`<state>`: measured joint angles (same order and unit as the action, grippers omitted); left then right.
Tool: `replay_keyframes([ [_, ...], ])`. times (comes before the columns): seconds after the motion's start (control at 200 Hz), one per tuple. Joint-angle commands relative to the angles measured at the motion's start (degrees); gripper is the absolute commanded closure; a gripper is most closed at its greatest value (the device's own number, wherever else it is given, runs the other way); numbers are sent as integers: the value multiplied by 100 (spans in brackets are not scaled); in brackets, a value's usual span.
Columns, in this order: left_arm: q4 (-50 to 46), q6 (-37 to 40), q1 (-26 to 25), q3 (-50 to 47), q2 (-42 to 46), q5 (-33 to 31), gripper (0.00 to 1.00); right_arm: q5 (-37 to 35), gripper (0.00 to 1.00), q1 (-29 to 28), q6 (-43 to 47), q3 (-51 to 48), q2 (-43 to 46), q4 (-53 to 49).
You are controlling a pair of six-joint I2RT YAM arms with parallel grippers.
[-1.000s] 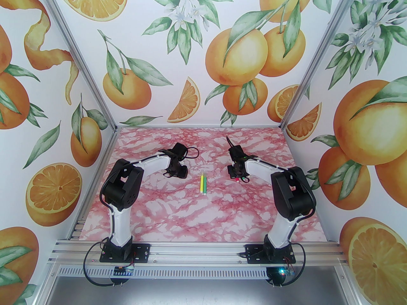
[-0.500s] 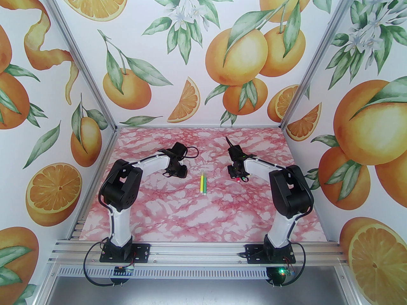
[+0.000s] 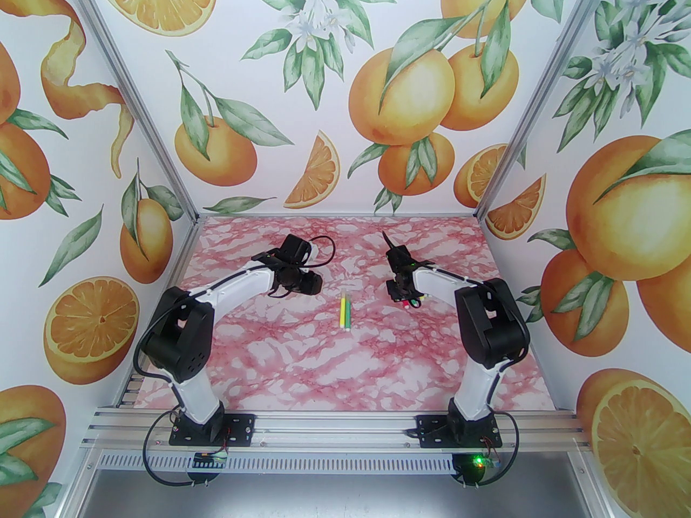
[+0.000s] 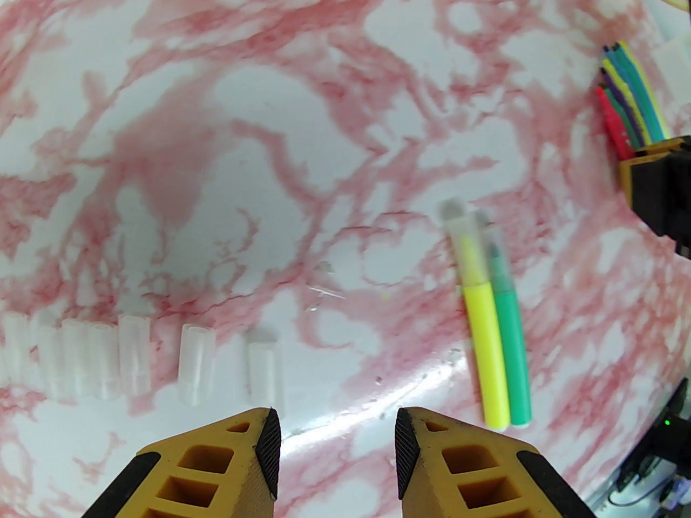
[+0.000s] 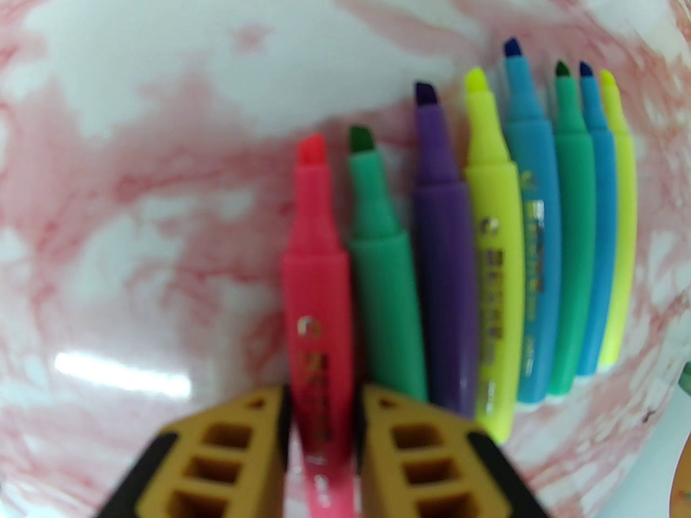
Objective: Open the pen caps
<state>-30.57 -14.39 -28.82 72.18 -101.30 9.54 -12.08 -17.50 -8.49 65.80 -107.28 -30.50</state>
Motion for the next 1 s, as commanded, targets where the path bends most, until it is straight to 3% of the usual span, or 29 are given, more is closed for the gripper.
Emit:
replay_keyframes([
  [0.0,377,60,34,-173,340,254,58,-157,70,36,52,83,-46,-92],
  [0.27,731,11,69,-526,605,101,51,-252,68,19,-12,-42,421,-127],
  [0.48,976,-76,87,-692,732,35,47,106,67,-141,-42,-152,910,-169],
  [0.706,1158,-151,117,-836,898,-79,44,558,66,-673,-110,-253,1157,-84],
  [0.996,1404,-369,278,-1108,1188,-251,42,1137,65,-1395,-917,-583,1184,711],
])
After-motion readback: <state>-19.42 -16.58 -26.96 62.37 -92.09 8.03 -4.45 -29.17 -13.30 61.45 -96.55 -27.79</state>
